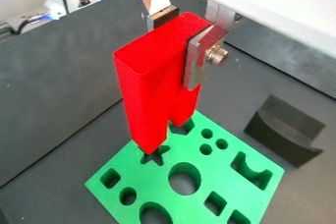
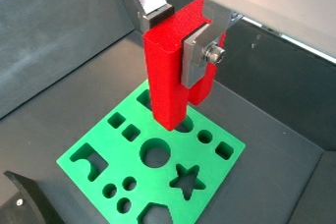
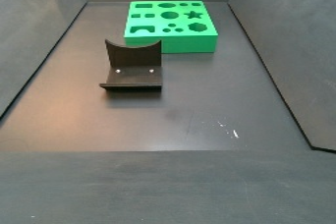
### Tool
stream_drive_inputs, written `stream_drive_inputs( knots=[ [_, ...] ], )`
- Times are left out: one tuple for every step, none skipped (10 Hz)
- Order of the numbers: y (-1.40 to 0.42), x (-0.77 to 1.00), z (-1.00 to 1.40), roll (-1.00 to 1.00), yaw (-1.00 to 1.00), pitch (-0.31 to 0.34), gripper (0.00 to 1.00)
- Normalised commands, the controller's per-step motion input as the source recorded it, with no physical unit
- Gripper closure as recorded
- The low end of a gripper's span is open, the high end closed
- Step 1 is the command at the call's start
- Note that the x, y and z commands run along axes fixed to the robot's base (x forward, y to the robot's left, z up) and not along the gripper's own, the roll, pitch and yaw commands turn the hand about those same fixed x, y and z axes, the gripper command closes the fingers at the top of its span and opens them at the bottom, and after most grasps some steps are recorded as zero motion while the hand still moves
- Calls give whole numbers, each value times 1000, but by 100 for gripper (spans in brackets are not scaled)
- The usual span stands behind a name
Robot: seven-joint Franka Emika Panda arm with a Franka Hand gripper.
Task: Insert the double-square object.
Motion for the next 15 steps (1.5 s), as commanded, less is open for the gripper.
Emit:
stream_drive_inputs(
  knots=[
    [0, 877, -666, 99, -320, -139, 100],
    [0, 877, -726, 124, -314, -147, 100],
    [0, 880, -737, 131, -317, -137, 100],
    [0, 903, -606, 80, -323, -101, 100],
    [0, 926, -471, 20, -311, -99, 100],
    [0, 957, -454, 13, -283, -96, 100],
    [0, 906, -420, 0, -314, -104, 100],
    [23, 723, -317, 0, -503, -49, 100],
    [46, 609, -234, 0, -609, 0, 100],
    [51, 594, -231, 0, -626, 0, 100],
    [54, 591, -246, 0, -629, -3, 100],
    [51, 631, -231, 0, -594, -9, 100],
    [49, 663, -214, 0, -566, -14, 100],
    [54, 637, -206, -9, -580, -30, 100],
    [63, 606, -217, -4, -614, -30, 100]
  ],
)
